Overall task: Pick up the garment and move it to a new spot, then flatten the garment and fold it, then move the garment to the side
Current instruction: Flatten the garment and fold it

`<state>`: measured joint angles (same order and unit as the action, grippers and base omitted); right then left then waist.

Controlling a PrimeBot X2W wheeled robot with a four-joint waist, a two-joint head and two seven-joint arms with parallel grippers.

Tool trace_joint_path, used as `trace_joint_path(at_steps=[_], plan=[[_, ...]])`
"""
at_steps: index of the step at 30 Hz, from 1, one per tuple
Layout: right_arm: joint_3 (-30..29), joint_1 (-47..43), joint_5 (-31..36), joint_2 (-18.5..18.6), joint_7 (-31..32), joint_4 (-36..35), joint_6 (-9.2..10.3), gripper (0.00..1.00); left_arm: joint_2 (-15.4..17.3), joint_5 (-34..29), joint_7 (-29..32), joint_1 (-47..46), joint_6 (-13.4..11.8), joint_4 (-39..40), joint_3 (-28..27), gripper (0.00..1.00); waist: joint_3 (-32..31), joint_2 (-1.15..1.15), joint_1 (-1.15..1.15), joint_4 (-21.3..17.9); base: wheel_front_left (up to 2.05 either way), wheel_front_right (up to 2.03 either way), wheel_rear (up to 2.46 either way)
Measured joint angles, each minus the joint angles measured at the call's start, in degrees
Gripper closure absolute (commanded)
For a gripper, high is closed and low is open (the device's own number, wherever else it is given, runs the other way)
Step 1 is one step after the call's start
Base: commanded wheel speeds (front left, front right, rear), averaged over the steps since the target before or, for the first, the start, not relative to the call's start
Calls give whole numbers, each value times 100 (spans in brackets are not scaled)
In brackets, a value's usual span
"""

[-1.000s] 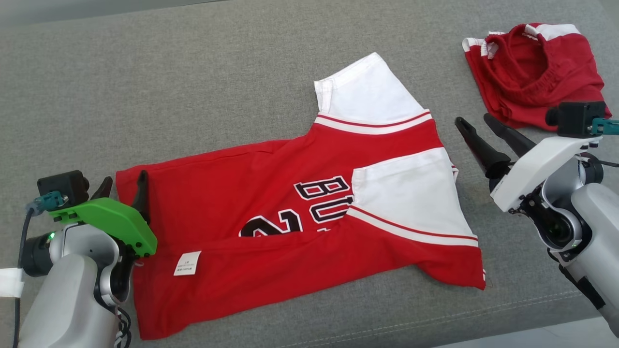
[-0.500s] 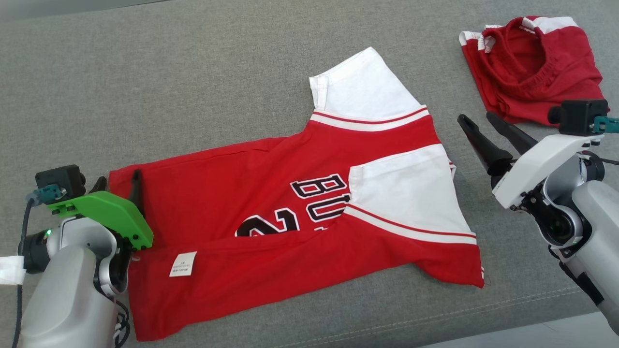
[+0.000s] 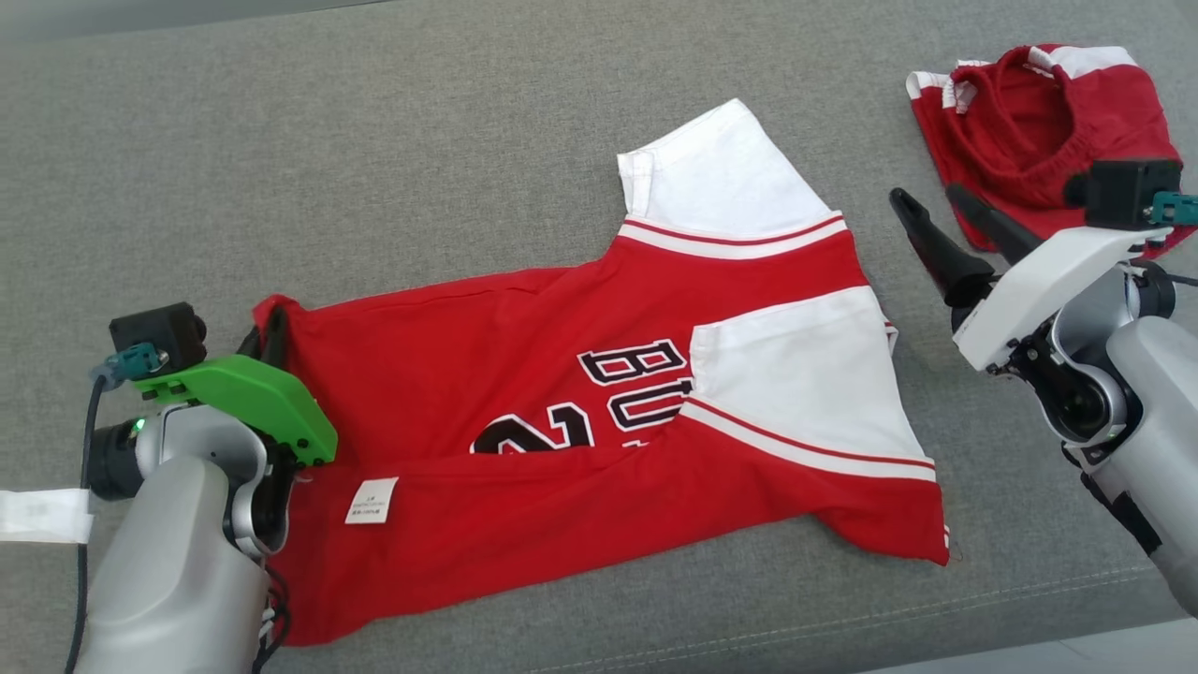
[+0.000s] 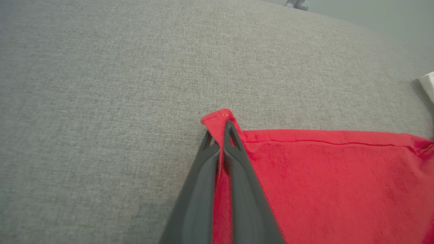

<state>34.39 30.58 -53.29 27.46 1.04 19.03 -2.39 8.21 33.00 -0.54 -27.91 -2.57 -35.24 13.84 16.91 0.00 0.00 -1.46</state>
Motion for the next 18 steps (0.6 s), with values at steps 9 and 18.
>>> trace_joint_path(at_steps=[9,18], plan=[[-19,730,98,1,311,559,146,0,-291,-88,-381,-40,164,120,250,100,60,0,0,354,0,0,0],[55,1462,283,214,892,1135,248,0,-487,-411,-783,-341,312,479,686,100,337,0,0,865,0,0,0]])
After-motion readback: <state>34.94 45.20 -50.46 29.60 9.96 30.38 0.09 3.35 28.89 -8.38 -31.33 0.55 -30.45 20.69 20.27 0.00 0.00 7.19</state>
